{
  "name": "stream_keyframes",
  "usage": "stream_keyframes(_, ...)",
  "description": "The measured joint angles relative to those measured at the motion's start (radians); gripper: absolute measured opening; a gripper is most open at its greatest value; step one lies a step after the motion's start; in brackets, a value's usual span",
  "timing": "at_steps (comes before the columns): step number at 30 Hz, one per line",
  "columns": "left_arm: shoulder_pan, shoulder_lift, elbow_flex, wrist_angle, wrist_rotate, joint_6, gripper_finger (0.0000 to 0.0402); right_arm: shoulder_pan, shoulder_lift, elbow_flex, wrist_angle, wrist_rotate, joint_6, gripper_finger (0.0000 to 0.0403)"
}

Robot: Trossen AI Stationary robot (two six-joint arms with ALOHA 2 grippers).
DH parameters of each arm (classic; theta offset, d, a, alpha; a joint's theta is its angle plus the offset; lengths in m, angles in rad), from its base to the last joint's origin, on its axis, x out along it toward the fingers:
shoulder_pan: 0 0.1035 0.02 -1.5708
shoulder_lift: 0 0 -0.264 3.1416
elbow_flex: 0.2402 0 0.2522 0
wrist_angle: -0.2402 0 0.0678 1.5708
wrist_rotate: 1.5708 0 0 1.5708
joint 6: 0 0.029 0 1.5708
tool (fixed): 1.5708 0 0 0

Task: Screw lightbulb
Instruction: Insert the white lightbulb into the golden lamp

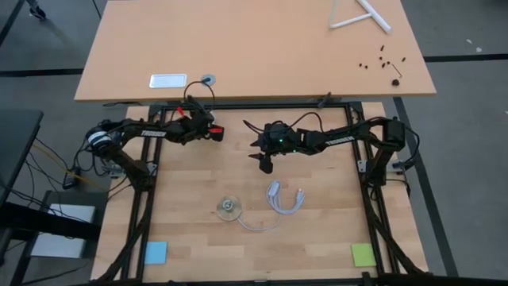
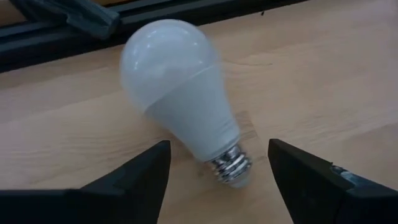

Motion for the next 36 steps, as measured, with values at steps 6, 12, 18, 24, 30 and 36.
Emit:
stream_keyframes(6,0.004,0.031,0.0,0.015,0.0,-0.032,0.0277,0.0,0.0,0.0,0.009,0.0,-0.001,0.0224)
stream_keyframes(12,0.005,0.115,0.0,0.09,0.008,-0.041,0.0277,0.002,0.0,0.0,0.008,0.0,-0.001,0.0222)
stream_keyframes(18,0.007,0.139,0.001,0.169,-0.014,-0.028,0.0277,0.002,0.0,0.0,0.008,0.0,-0.001,0.0217)
stream_keyframes(24,0.022,0.145,0.001,0.202,-0.015,-0.028,0.0277,0.002,0.0,0.0,0.008,0.0,-0.001,0.0215)
stream_keyframes(30,0.026,0.173,0.0,0.238,-0.02,-0.026,0.0276,0.003,0.0,0.0,0.023,0.0,-0.001,0.0216)
stream_keyframes(36,0.028,0.186,0.003,0.25,-0.033,-0.018,0.0257,0.009,-0.001,0.0,0.025,0.0,0.0,0.021)
